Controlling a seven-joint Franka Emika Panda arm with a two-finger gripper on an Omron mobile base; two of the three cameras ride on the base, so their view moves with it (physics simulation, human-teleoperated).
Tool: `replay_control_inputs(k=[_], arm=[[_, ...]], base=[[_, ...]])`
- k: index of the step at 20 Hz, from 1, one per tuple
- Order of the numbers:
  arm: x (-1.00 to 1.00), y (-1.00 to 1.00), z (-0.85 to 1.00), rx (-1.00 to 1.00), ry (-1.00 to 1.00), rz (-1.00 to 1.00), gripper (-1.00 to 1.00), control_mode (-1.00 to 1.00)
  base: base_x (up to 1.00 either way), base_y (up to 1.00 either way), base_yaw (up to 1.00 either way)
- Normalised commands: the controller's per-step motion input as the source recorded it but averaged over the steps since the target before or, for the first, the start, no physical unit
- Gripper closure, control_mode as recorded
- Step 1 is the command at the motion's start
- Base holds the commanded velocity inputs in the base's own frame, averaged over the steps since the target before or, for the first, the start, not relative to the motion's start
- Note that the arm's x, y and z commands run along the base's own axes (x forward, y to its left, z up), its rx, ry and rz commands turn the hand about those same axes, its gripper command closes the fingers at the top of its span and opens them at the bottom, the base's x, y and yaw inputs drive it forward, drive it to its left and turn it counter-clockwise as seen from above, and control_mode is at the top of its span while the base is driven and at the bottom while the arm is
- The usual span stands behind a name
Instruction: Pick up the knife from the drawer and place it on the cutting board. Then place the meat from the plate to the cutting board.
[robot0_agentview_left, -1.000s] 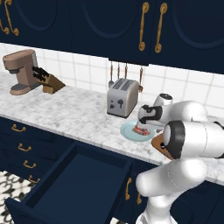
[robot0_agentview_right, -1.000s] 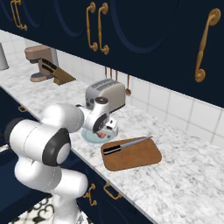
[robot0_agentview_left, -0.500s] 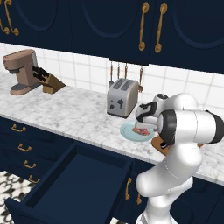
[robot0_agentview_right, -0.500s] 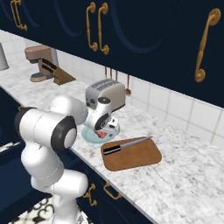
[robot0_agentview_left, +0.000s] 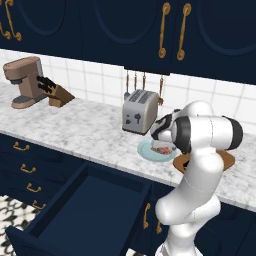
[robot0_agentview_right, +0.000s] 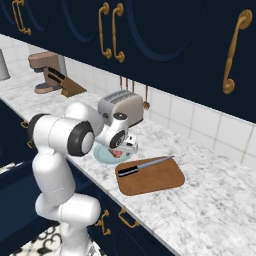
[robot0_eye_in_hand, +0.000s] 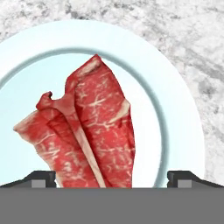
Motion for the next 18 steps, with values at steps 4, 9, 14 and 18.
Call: replay_control_inputs(k=[4, 9, 14, 18], arm=[[0.04, 0.03, -0.14, -0.01, 0.0, 0.04, -1.0, -1.0], [0.0, 0.15, -0.12, -0.04, 0.0, 0.05, -1.0, -1.0], [0.0, 0.02, -0.14, -0.02, 0.0, 0.07, -1.0, -1.0], [-0.32, 0.14, -0.02, -0.01, -0.03, 0.12, -1.0, -1.0]], base=[[0.0, 0.0, 0.0], [0.0, 0.0, 0.0], [0.0, 0.0, 0.0], [0.0, 0.0, 0.0]])
